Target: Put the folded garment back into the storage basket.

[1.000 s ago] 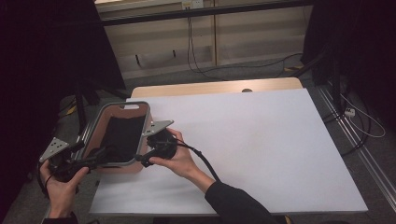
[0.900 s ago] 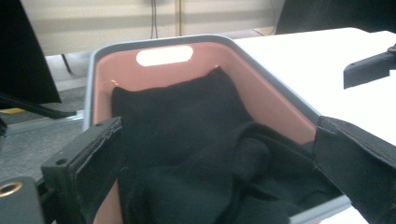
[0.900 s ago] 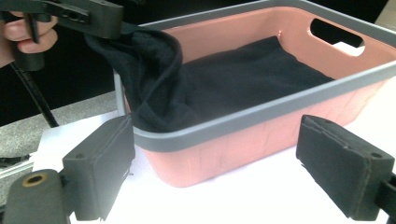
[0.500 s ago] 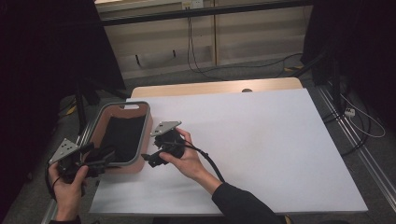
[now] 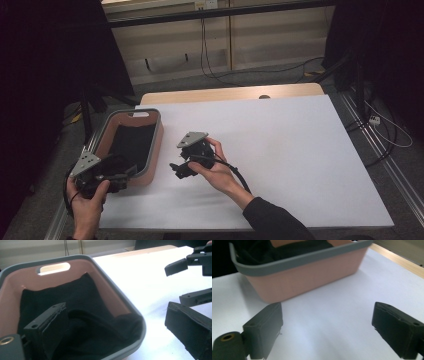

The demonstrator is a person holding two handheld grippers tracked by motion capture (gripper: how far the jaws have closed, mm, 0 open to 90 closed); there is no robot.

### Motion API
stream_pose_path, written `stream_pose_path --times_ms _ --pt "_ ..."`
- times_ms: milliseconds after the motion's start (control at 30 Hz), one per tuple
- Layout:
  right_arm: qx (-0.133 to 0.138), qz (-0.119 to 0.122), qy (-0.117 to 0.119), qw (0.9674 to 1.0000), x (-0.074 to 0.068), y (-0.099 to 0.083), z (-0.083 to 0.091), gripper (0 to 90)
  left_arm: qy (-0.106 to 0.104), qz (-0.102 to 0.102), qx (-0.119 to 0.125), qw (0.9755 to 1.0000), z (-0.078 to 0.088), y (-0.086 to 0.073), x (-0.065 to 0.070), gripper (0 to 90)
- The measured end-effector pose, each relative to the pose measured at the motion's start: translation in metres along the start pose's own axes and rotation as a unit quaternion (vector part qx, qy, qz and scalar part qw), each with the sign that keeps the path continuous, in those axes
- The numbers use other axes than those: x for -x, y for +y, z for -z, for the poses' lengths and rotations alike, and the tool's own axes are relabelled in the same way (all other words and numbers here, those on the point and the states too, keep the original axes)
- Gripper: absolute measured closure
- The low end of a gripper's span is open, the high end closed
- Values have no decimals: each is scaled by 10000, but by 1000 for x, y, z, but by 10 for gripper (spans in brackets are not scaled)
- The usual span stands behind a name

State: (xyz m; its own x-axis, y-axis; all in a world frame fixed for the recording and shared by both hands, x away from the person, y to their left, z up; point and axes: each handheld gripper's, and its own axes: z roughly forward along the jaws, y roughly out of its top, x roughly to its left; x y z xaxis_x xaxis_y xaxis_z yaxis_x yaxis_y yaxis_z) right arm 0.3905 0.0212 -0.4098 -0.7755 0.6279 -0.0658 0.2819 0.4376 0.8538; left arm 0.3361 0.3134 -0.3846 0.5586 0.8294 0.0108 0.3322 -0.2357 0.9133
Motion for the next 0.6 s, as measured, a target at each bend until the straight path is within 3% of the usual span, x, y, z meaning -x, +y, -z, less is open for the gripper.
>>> stream_pose_path --times_ms 100,267,433,600 --pt "-5 -33 -73 10000 5 -5 8 81 -27 -63 17 10000 -5 2 7 51" --pt "-19 -12 -263 9997 12 -11 22 40 -278 -134 -47 9995 -17 5 18 51" --pt "-112 -167 -319 9993 22 -21 34 39 -440 -189 -33 9988 -23 4 30 51" --pt "-106 -291 -446 9985 30 -29 45 40 -447 -324 -91 9984 -28 3 40 52"
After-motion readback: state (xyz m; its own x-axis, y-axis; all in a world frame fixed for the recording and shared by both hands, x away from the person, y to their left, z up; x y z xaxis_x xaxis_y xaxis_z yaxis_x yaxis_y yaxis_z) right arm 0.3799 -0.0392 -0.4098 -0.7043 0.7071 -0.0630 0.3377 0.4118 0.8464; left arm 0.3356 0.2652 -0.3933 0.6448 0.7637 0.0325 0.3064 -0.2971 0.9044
